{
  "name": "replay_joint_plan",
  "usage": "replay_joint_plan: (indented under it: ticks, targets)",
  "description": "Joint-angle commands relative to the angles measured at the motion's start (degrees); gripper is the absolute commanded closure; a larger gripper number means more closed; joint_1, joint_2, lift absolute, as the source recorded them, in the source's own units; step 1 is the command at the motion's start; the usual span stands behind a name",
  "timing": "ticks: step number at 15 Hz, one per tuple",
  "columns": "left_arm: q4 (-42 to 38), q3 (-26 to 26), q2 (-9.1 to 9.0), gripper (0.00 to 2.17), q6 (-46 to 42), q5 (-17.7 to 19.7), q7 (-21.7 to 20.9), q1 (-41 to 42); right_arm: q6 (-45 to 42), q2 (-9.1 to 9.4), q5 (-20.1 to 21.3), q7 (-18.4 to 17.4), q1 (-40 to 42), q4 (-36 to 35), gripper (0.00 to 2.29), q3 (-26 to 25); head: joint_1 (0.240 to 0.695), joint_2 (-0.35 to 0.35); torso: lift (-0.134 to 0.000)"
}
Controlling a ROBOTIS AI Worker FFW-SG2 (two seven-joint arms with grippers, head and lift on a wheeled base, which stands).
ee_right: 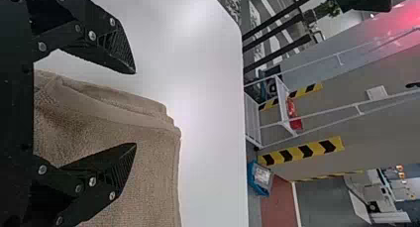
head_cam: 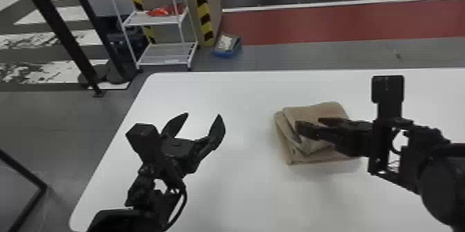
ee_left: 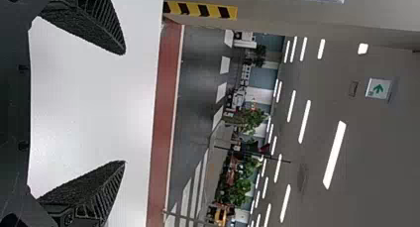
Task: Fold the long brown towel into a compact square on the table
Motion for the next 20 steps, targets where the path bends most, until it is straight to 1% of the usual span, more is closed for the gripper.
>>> replay_joint_plan:
  ticks: [1, 2, 3, 4, 5, 6, 9, 11, 13, 15, 16, 19, 20]
  targets:
    - [0.1, -0.1, 0.00, 0.09, 0.0, 0.0, 0.0, -0.1, 0.0, 0.05, 0.8, 0.0, 0.3, -0.4, 0.48, -2.4, 0.695, 0.164, -0.123]
    - [0.3, -0.1, 0.00, 0.09, 0.0, 0.0, 0.0, -0.2, 0.0, 0.05, 1.5, 0.0, 0.2, -0.2, 0.81, -2.3, 0.695, 0.154, -0.123]
    - [0.4, -0.2, 0.00, 0.09, 0.0, -0.1, -0.1, -0.3, -0.4, 0.05, 2.4, 0.2, 0.0, 0.8, 1.29, -2.1, 0.695, 0.147, -0.123]
    - [0.5, -0.2, -0.09, 0.09, 0.0, -0.1, -0.1, -0.3, -0.2, 0.05, 3.2, 0.3, -0.3, 2.0, 1.72, -1.6, 0.695, 0.140, -0.123]
    - [0.5, -0.3, -0.09, 0.09, 0.0, -0.1, -0.1, -0.3, -0.2, 0.05, 3.7, 0.3, -0.5, 2.7, 1.93, -0.7, 0.695, 0.136, -0.123]
    - [0.5, -0.2, -0.09, 0.09, 0.0, -0.1, -0.1, -0.3, -0.2, 0.05, 4.5, 0.4, -0.6, 3.0, 2.02, 0.6, 0.695, 0.134, -0.123]
    - [0.3, 0.3, 0.00, 0.09, 0.0, -0.1, -0.3, 0.1, 0.1, 0.05, 6.3, 1.4, 0.8, 2.6, 2.02, 3.8, 0.695, 0.147, -0.123]
    - [0.3, 0.7, 0.00, 0.10, -0.2, -0.1, -0.5, 0.2, -0.2, 0.05, 6.5, 1.6, 3.1, 2.2, 2.02, 4.0, 0.695, 0.174, -0.123]
    - [0.8, 0.7, -0.09, 0.10, -0.2, 0.0, -0.6, 0.0, -3.4, 0.05, 6.7, 2.8, 5.4, 2.1, 2.02, 3.7, 0.695, 0.185, -0.123]
    - [0.8, 0.4, -0.18, 0.10, -0.2, -0.1, -0.7, -0.2, -5.1, 0.05, 6.4, 5.3, 7.4, 1.9, 2.02, 2.8, 0.695, 0.192, -0.123]
    - [0.8, 0.3, -0.18, 0.10, -0.2, -0.1, -0.7, -0.2, -5.5, 0.05, 6.5, 6.4, 8.2, -0.7, 2.02, 2.0, 0.695, 0.196, -0.123]
    - [0.8, 0.6, -0.09, 0.10, -0.2, 0.1, -0.7, -0.1, -4.1, 0.05, 6.5, 7.4, 10.8, -4.9, 2.02, -1.1, 0.695, 0.187, -0.123]
    - [0.9, 0.6, -0.09, 0.10, -0.2, 0.1, -0.7, -0.1, -4.8, 0.05, 5.7, 9.1, 11.7, -5.8, 2.02, -2.8, 0.695, 0.181, -0.123]
